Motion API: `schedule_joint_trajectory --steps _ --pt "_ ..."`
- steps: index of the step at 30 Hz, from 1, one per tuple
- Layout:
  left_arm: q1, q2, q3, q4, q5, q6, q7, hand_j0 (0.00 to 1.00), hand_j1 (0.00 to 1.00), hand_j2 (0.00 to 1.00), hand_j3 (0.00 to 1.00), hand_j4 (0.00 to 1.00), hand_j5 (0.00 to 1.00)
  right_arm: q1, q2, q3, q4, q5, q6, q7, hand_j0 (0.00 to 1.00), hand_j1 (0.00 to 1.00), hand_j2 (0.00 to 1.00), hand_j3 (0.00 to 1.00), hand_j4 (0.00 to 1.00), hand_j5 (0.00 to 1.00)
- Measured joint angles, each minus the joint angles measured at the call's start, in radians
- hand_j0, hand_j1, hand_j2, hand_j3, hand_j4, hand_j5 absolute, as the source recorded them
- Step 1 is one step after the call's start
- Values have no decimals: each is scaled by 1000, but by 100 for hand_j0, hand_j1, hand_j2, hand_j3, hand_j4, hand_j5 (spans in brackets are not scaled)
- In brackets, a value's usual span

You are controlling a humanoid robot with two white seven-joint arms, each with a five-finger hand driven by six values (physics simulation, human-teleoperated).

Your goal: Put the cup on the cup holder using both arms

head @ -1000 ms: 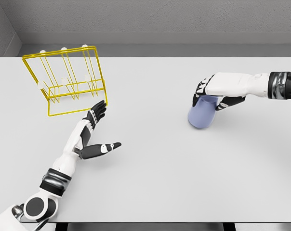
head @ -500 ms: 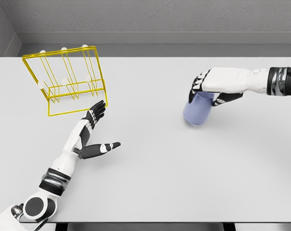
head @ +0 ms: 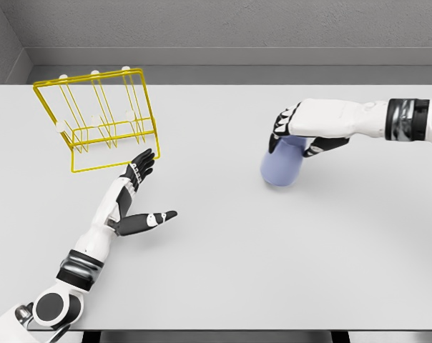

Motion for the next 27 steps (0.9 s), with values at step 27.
schedule_joint_trajectory --steps 27 --pt "2 0 3 0 0 6 1 100 100 100 100 100 100 -26 52 2 -7 0 0 0 60 60 60 60 60 60"
